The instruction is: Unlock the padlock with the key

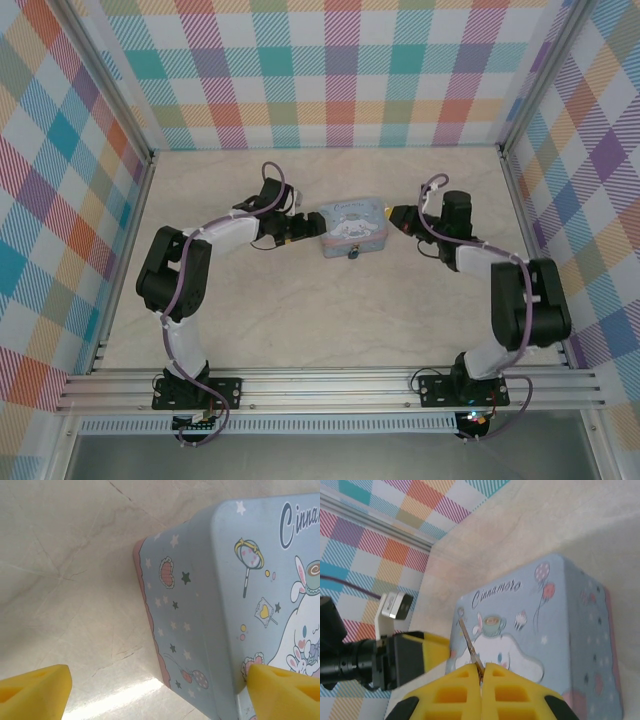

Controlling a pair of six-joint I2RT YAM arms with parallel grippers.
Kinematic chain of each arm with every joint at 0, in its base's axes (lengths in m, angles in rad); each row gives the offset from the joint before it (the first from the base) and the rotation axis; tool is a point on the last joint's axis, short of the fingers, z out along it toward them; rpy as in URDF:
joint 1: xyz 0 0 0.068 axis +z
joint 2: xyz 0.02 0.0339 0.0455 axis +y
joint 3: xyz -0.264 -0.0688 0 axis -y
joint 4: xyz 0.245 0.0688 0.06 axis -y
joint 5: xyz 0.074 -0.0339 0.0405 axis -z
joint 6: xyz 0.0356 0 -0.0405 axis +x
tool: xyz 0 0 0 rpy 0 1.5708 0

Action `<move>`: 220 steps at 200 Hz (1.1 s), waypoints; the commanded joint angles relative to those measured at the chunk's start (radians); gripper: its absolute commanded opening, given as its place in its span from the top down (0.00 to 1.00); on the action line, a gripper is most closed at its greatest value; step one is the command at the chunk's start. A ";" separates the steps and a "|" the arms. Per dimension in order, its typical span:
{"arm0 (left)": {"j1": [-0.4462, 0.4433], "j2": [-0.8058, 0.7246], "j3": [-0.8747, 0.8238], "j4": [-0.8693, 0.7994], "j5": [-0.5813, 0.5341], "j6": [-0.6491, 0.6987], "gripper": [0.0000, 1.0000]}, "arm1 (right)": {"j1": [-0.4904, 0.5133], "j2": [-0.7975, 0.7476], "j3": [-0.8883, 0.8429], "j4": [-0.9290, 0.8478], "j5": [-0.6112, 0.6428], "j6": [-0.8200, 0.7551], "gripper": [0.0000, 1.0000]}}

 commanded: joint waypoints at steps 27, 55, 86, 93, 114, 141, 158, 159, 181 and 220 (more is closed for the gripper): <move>0.016 0.004 0.049 -0.052 0.046 0.001 0.11 | -0.013 0.228 0.116 0.366 -0.112 0.157 0.95; 0.014 0.028 0.058 0.004 0.077 -0.022 0.12 | 0.012 0.278 0.144 0.351 -0.118 0.144 0.95; 0.014 0.043 0.065 0.016 0.089 -0.032 0.13 | 0.049 0.310 0.146 0.327 -0.111 0.125 0.95; 0.014 0.045 0.067 0.018 0.092 -0.034 0.14 | 0.052 0.315 0.139 0.333 -0.105 0.130 0.95; 0.013 0.050 0.070 0.020 0.100 -0.037 0.15 | 0.064 0.327 0.121 0.349 -0.096 0.131 0.95; 0.013 0.055 0.073 0.016 0.101 -0.035 0.16 | 0.066 0.305 0.093 0.344 -0.079 0.105 0.95; 0.013 0.058 0.076 0.011 0.096 -0.032 0.16 | 0.066 0.278 0.100 0.307 -0.079 0.080 0.95; 0.013 0.059 0.075 0.011 0.095 -0.031 0.16 | 0.065 0.276 0.101 0.305 -0.078 0.078 0.95; 0.013 0.061 0.076 0.008 0.087 -0.031 0.17 | 0.056 0.243 0.116 0.256 -0.071 0.050 0.95; 0.013 0.061 0.074 0.007 0.082 -0.029 0.18 | 0.034 0.227 0.117 0.187 -0.021 0.000 0.95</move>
